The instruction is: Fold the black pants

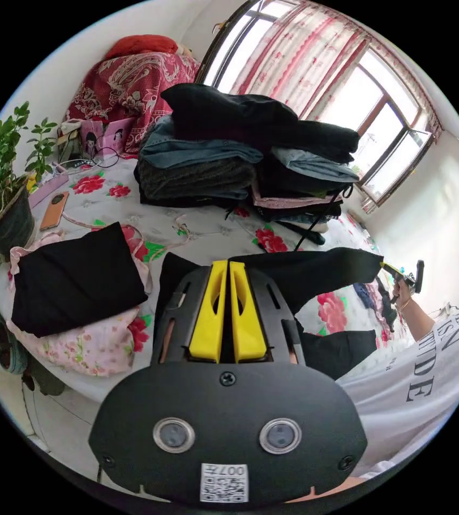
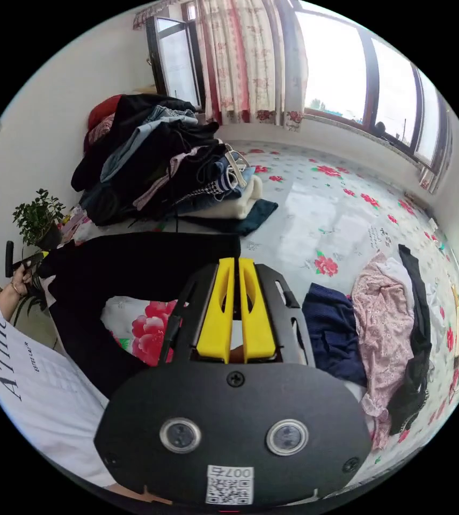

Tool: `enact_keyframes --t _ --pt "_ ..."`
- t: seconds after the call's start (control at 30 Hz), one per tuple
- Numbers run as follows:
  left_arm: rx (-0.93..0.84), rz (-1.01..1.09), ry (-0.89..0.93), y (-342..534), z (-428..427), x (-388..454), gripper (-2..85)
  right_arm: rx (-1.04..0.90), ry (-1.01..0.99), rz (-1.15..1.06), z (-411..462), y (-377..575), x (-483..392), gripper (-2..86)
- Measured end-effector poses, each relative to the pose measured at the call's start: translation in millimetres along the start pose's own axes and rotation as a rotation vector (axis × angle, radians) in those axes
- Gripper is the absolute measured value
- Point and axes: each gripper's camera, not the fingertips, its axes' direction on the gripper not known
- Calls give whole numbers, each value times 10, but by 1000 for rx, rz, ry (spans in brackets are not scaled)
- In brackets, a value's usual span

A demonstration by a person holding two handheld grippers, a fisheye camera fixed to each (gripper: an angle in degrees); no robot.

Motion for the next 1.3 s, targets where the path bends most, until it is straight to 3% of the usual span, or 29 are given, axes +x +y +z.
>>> enact_keyframes --t 0.13,0.2,0.27,0.37,0.47,0.63,0.7,0.83,0.9,1.07,1.13,1.2,1.3 --pt "-27 -6 25 685 -436 146 -10 7 4 95 -768 901 -35 2" --pt "-160 -66 -9 1202 -312 72 -9 -89 -34 174 -802 1397 -26 6" --pt "-282 -135 -44 1554 -89 -53 -9 -303 -63 326 -668 2014 17 16" --pt "-366 -194 -67 1851 111 -178 -9 -345 -77 432 -813 2362 39 29" --pt "-360 -171 -64 1845 120 -159 -9 -219 -72 416 -1120 2181 80 42" --pt "-373 -107 -84 1757 116 -34 -9 -198 -75 263 -999 1455 55 65" --pt "-372 -110 -94 1758 116 0 -9 -254 -91 219 -740 1235 -24 65" --pt "-379 -123 -104 1761 111 32 -9 -589 60 273 10 1022 71 31" --pt "-380 -115 -111 1748 90 69 -9 -526 73 288 -171 890 200 17" --pt "-401 -116 -136 1805 155 107 -9 25 -150 448 -1742 856 1002 4" --pt "-407 -127 -138 1842 200 114 -9 117 -207 561 -1982 1114 1369 3" --pt "-418 -132 -115 1883 277 143 -9 110 -204 676 -1961 1439 1706 3" --pt "-462 -106 -137 1909 369 211 -9 -62 -201 960 -1573 2092 2202 1"
